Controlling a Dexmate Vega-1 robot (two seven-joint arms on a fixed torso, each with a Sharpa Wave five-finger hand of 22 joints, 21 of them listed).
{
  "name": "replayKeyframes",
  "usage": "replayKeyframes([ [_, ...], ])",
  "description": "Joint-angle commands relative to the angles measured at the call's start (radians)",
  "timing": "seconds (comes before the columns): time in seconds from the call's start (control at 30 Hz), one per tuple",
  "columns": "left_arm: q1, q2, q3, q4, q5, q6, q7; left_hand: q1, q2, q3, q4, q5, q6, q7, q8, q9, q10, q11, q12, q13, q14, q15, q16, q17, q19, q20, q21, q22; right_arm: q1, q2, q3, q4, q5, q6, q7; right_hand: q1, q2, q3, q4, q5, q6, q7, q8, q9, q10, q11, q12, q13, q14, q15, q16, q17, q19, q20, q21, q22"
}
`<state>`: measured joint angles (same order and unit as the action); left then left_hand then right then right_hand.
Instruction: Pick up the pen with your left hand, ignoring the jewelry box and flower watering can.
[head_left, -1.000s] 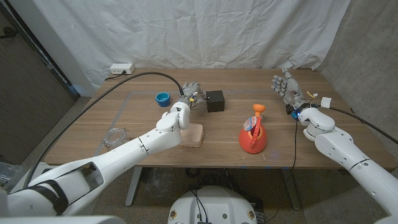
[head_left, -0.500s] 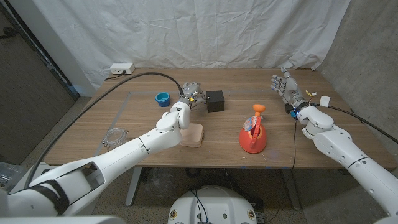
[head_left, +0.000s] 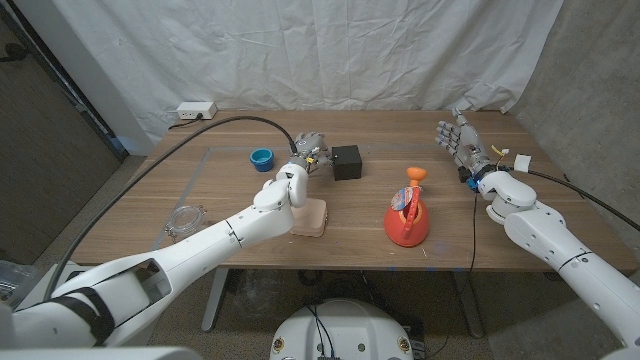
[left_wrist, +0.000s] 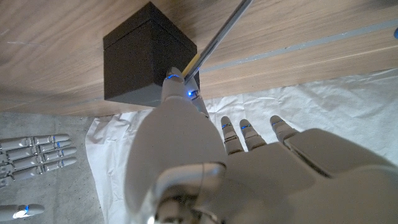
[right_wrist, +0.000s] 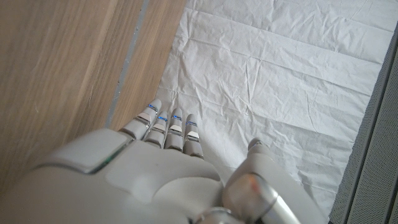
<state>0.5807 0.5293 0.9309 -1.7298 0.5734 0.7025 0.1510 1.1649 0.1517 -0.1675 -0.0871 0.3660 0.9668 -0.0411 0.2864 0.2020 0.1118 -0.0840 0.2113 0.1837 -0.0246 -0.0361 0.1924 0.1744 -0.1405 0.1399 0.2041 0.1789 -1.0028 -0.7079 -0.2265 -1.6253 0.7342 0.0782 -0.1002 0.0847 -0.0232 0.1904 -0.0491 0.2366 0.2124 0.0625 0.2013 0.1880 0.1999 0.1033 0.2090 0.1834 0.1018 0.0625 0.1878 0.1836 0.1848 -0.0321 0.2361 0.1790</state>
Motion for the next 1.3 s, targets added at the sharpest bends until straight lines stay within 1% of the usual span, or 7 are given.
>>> replayKeyframes([
  [0.03,0.004,-0.005,-0.002,-0.002,-0.004,-0.003,0.015,0.015,0.0,0.004,0.001,-0.004,0.016,-0.001,0.004,0.003,0.012,-0.006,0.009,0.002,0.011,-0.003,0.005,0.006,0.008,0.005,0.008,0.002,-0.014,-0.007,0.011,-0.011,0.004,0.005,-0.006,-0.002,0.006,-0.002,0.002,0.005,0.003,-0.007,-0.004,0.004,0.004,0.008,0.003,0.002,0.002,0.007,0.002,0.004,0.008,0.001,-0.004,0.004],
  [0.17,0.004,-0.004,-0.003,-0.004,-0.008,-0.003,0.012,0.019,0.002,0.006,0.001,-0.007,0.025,-0.001,0.006,0.003,0.019,-0.014,0.009,0.002,0.014,-0.011,0.004,0.006,0.014,0.003,0.009,0.002,-0.014,-0.008,0.012,-0.012,0.005,0.002,-0.006,-0.002,0.006,-0.003,0.002,0.005,0.003,-0.007,-0.004,0.004,0.003,0.009,0.002,0.002,0.002,0.007,0.001,0.004,0.009,0.002,-0.005,0.004],
  [0.37,0.006,-0.001,-0.004,-0.009,-0.007,0.001,0.015,0.021,0.004,0.008,0.002,-0.009,0.029,0.001,0.005,0.003,0.022,-0.013,0.008,0.002,0.015,-0.02,0.003,0.007,0.016,0.005,0.008,0.002,-0.016,-0.007,0.012,-0.013,0.004,0.004,-0.008,-0.002,0.006,-0.003,0.002,0.005,0.002,-0.007,-0.004,0.004,0.002,0.009,0.002,0.002,0.001,0.007,0.001,0.004,0.009,0.002,-0.006,0.004],
  [0.67,0.008,0.005,-0.007,-0.022,-0.002,0.009,0.021,0.027,0.009,0.013,0.002,-0.014,0.033,0.009,0.004,0.004,0.025,-0.015,0.006,0.001,0.015,-0.022,0.0,0.007,0.023,0.008,0.008,0.002,-0.012,-0.005,0.01,-0.016,0.002,0.003,-0.009,-0.002,0.006,-0.004,0.002,0.005,0.001,-0.007,-0.004,0.004,0.002,0.008,0.002,0.002,0.0,0.007,0.001,0.004,0.009,0.003,-0.007,0.004],
  [0.87,0.005,0.01,-0.008,-0.033,0.002,0.016,0.013,0.032,0.01,0.015,0.002,-0.016,0.034,0.009,0.003,0.004,0.026,-0.014,0.004,0.001,0.013,-0.026,-0.001,0.007,0.025,0.009,0.008,0.002,-0.012,-0.005,0.01,-0.019,0.002,0.003,-0.01,-0.002,0.007,-0.004,0.002,0.005,0.001,-0.007,-0.004,0.004,0.002,0.008,0.002,0.002,0.0,0.007,0.001,0.004,0.009,0.003,-0.008,0.004],
  [0.97,0.006,0.016,-0.012,-0.045,0.002,0.016,0.009,0.033,0.01,0.017,0.002,-0.018,0.031,0.011,0.002,0.005,0.028,-0.017,0.004,0.001,0.012,-0.027,-0.002,0.007,0.026,0.009,0.007,0.002,-0.012,-0.005,0.01,-0.022,0.002,0.002,-0.012,-0.002,0.007,-0.005,0.001,0.005,0.001,-0.007,-0.004,0.004,0.002,0.008,0.002,0.002,0.0,0.008,0.001,0.004,0.009,0.003,-0.008,0.004],
  [1.3,0.008,0.031,-0.016,-0.083,0.015,0.028,-0.007,0.038,0.011,0.02,0.003,-0.023,0.03,0.011,-0.001,0.006,0.031,-0.015,0.002,0.002,0.012,-0.029,-0.004,0.006,0.028,0.01,0.006,0.002,-0.023,-0.008,0.016,-0.041,-0.001,0.006,-0.021,-0.002,0.007,-0.006,0.001,0.005,0.001,-0.007,-0.004,0.004,0.002,0.009,0.002,0.002,0.0,0.008,0.001,0.004,0.009,0.003,-0.01,0.004],
])
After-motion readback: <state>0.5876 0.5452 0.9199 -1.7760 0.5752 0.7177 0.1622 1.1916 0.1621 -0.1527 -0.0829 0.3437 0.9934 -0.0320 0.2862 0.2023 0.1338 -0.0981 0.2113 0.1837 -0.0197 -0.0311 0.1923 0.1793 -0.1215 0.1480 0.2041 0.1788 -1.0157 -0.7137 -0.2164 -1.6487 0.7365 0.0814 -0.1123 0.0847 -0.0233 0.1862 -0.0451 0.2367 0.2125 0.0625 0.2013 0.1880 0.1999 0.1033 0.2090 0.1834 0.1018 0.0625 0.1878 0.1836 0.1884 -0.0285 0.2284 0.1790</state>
